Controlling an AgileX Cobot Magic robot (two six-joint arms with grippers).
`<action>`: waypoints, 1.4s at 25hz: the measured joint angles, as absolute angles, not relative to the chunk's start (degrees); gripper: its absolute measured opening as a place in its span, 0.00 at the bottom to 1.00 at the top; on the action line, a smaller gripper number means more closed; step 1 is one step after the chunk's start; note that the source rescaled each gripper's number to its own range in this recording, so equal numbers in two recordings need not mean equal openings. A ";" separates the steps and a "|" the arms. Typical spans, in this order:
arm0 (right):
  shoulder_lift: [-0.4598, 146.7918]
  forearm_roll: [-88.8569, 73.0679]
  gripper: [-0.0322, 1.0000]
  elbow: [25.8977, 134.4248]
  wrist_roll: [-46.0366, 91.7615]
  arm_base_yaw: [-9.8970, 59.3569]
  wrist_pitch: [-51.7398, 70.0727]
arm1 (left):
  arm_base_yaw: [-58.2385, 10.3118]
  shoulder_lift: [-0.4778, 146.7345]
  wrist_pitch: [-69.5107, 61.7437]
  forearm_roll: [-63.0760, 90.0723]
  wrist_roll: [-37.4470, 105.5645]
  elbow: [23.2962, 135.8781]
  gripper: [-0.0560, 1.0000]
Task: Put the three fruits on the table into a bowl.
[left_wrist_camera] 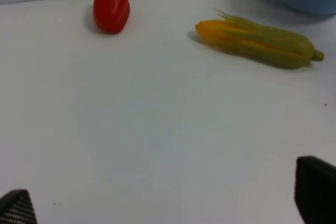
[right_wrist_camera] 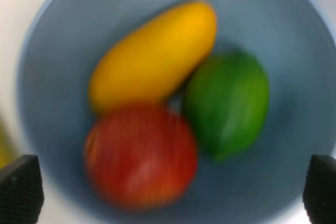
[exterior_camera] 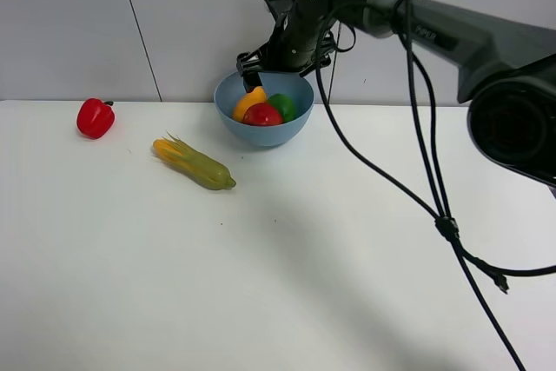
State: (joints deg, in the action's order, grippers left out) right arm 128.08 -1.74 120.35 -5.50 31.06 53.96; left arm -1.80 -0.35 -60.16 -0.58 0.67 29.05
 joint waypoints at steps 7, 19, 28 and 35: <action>117.07 -0.99 1.00 118.82 -3.87 31.34 69.30 | -1.80 -0.35 -60.16 -0.58 0.67 29.05 0.99; 90.44 6.41 1.00 94.24 -11.86 25.58 69.40 | -1.80 -0.35 -60.16 -0.54 0.67 29.05 1.00; 65.87 7.24 1.00 72.96 -11.46 7.59 69.47 | -1.80 -0.35 -60.16 -0.54 0.67 29.05 1.00; 43.85 6.04 1.00 58.14 -9.55 -0.20 69.58 | -1.80 -0.35 -60.16 -0.54 0.67 29.05 1.00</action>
